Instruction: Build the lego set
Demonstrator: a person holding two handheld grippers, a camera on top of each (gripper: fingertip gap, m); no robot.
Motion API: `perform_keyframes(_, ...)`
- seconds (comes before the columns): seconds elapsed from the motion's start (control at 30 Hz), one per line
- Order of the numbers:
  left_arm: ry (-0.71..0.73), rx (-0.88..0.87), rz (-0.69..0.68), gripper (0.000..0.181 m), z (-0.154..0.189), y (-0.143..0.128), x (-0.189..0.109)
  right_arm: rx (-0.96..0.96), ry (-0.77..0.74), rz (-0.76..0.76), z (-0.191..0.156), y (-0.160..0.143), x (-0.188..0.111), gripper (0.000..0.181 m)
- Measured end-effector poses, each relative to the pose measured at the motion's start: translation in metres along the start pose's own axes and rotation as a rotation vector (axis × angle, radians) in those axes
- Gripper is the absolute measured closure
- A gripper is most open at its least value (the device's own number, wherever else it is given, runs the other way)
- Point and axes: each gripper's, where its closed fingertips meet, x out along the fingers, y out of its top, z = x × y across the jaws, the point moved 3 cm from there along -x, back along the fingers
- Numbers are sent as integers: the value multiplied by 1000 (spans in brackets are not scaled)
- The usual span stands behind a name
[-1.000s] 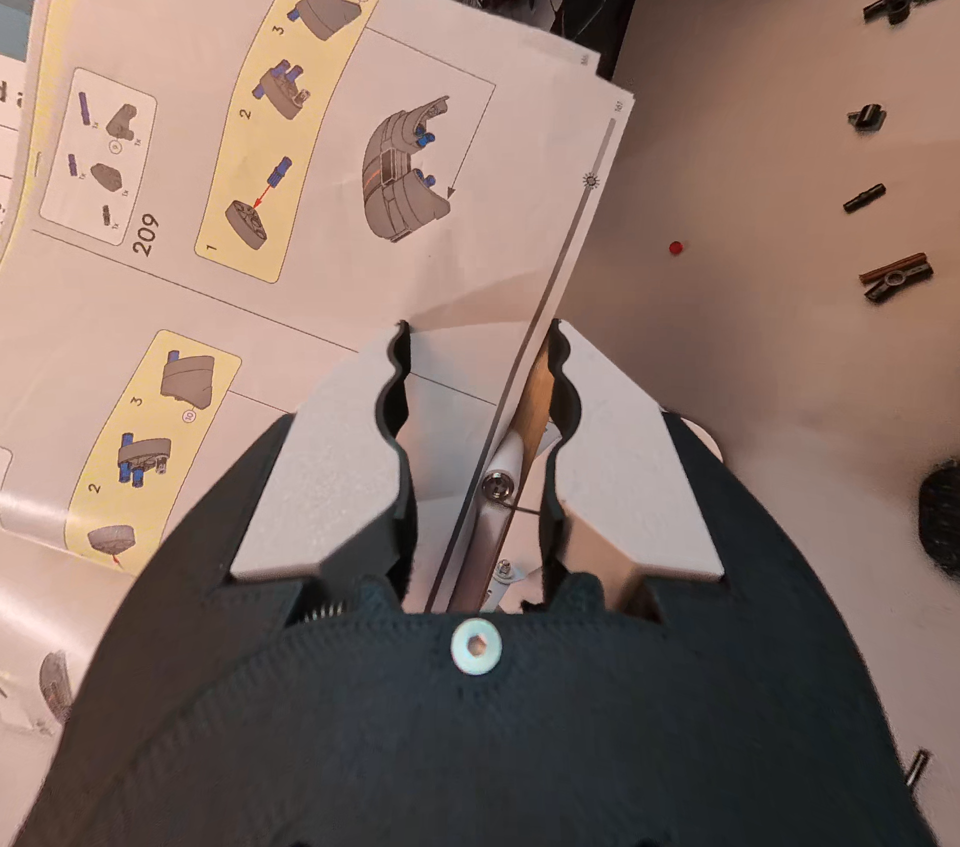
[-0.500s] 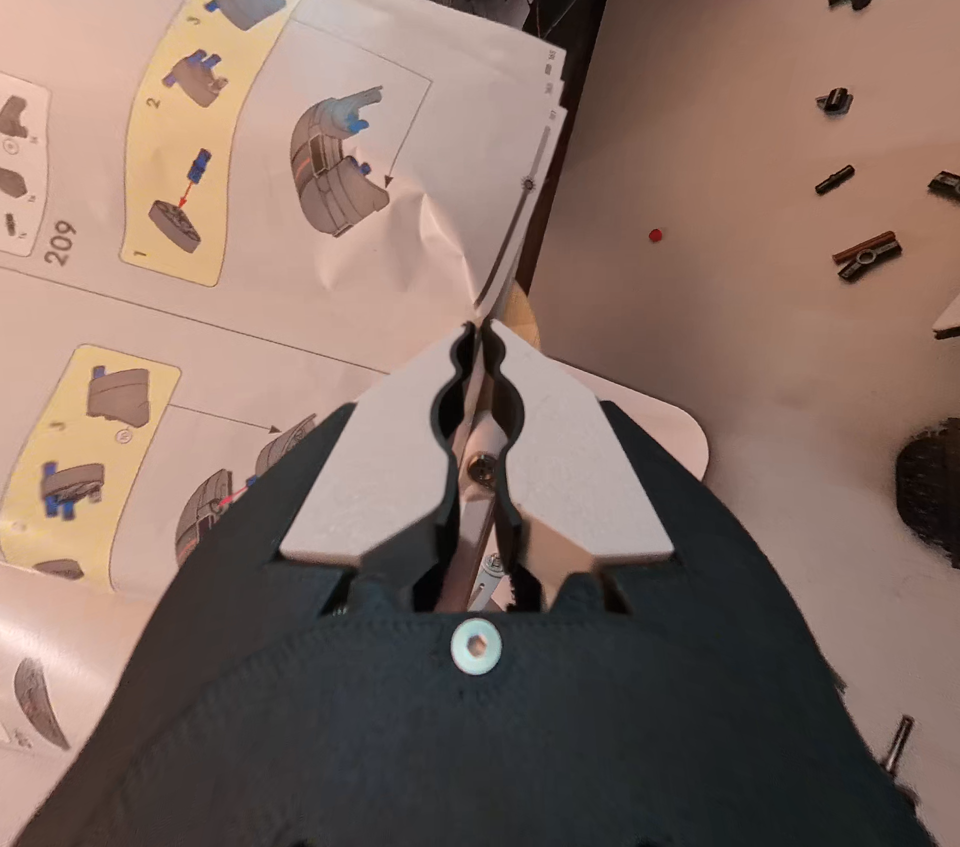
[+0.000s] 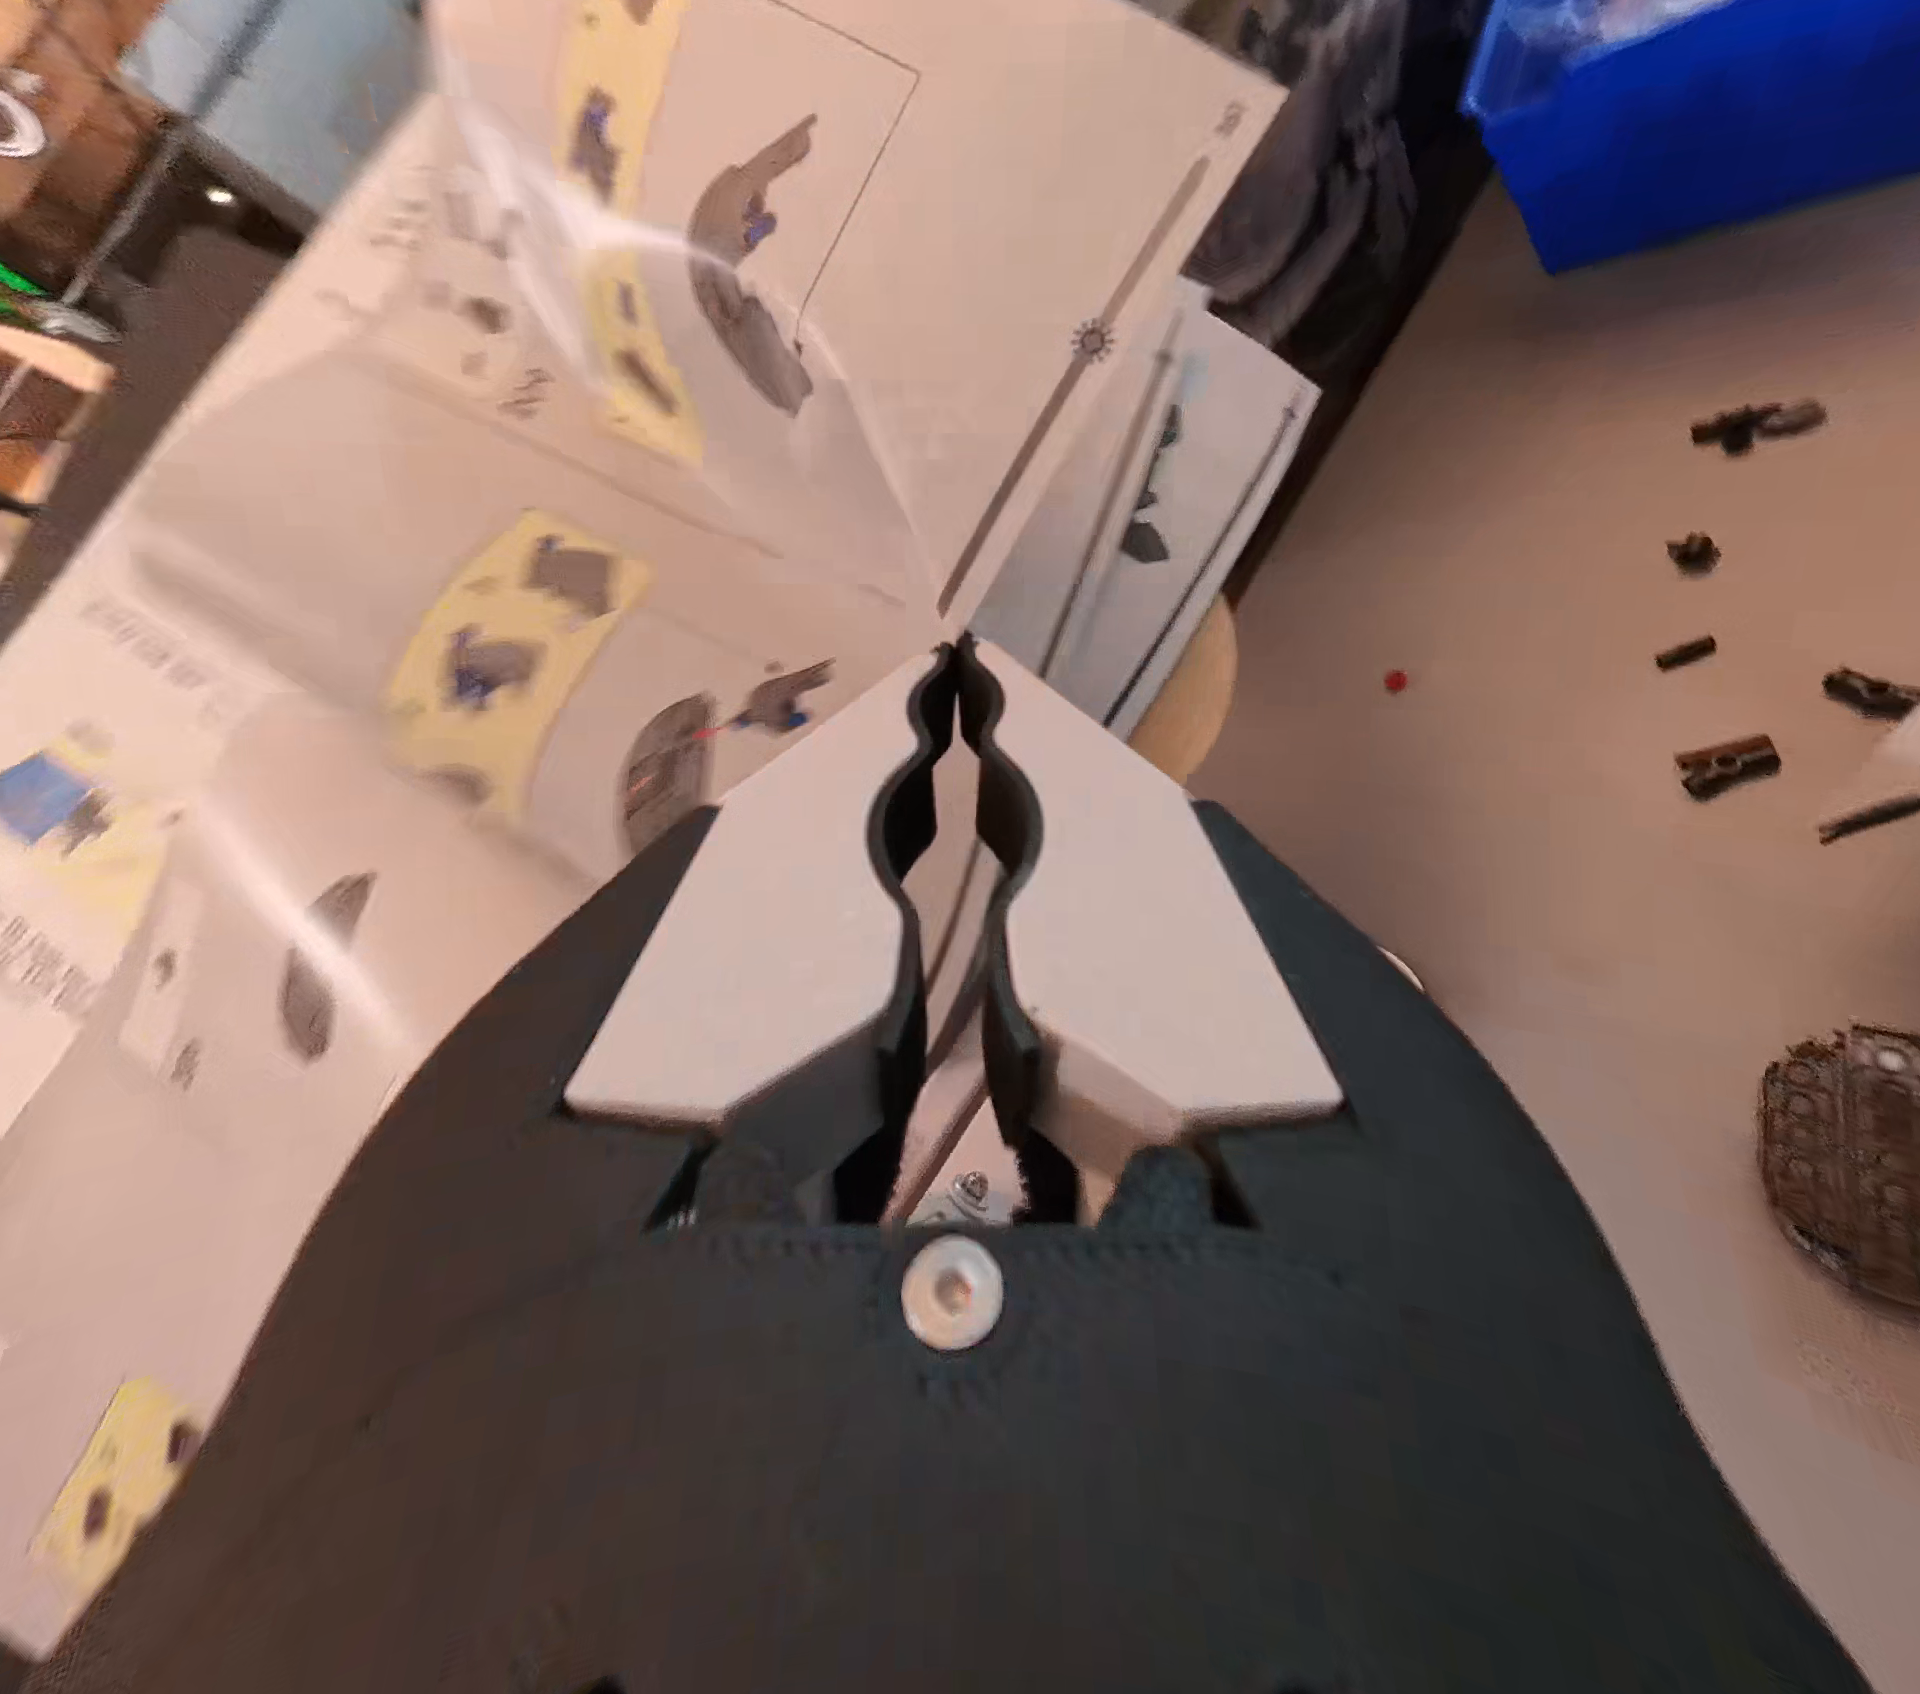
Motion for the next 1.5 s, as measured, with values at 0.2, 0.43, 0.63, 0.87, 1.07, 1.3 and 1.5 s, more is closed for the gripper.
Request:
perform_keyframes(0.2,104,-185,117,181,-38,-15,-47,-2,4,-6,-1,-1,1,149)
perform_keyframes(0.43,172,-359,180,181,-64,-48,-80,-3,7,-9,-1,-2,2,149)
perform_keyframes(0.63,232,-500,233,181,-84,-78,-111,-4,12,-11,-3,-3,3,149)
perform_keyframes(0.87,231,-681,322,181,-103,-102,-136,-2,16,-14,-3,-4,4,149)
perform_keyframes(1.07,217,-720,435,178,-104,-96,-133,0,19,-19,-3,-5,5,149)
perform_keyframes(1.3,183,-735,507,167,-103,-98,-136,-1,23,-17,-4,-5,5,149)
perform_keyframes(1.5,192,-817,578,169,-114,-106,-150,-3,28,-24,-5,-6,7,149)
